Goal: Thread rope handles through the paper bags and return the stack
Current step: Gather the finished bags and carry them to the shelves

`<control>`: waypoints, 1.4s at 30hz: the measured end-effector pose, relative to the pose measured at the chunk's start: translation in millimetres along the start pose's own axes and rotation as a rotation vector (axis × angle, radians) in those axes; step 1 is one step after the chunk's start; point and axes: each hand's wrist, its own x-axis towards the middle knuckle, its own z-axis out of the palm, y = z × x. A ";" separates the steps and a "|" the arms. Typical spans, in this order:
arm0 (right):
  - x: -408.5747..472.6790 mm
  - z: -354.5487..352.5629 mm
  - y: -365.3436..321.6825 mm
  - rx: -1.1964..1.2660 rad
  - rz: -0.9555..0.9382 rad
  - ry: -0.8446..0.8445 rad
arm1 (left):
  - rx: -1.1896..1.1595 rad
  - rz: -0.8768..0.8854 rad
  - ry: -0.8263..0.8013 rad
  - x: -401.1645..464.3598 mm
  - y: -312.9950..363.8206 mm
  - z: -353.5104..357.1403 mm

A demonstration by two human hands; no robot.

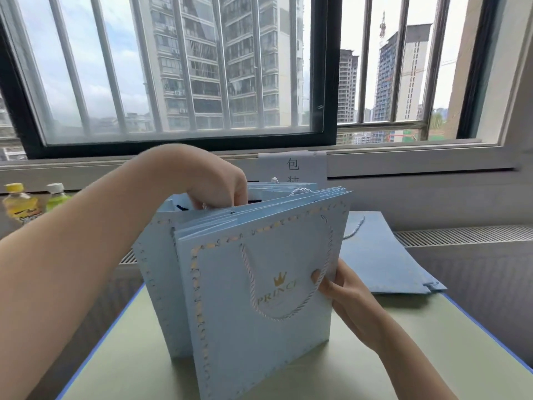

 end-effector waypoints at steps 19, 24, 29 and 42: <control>-1.6 4.7 -5.0 -0.011 0.016 -0.005 | -0.390 0.139 0.032 -18.3 22.3 2.0; -2.1 7.8 -8.4 -0.021 -0.011 -0.013 | -0.534 0.054 0.029 -20.5 2.7 9.1; -3.1 12.8 -5.8 0.010 0.041 -0.034 | -0.294 0.163 0.194 -27.2 3.4 24.9; -8.7 21.3 -12.0 0.026 0.042 -0.004 | -0.212 0.453 0.432 -26.7 -2.4 31.9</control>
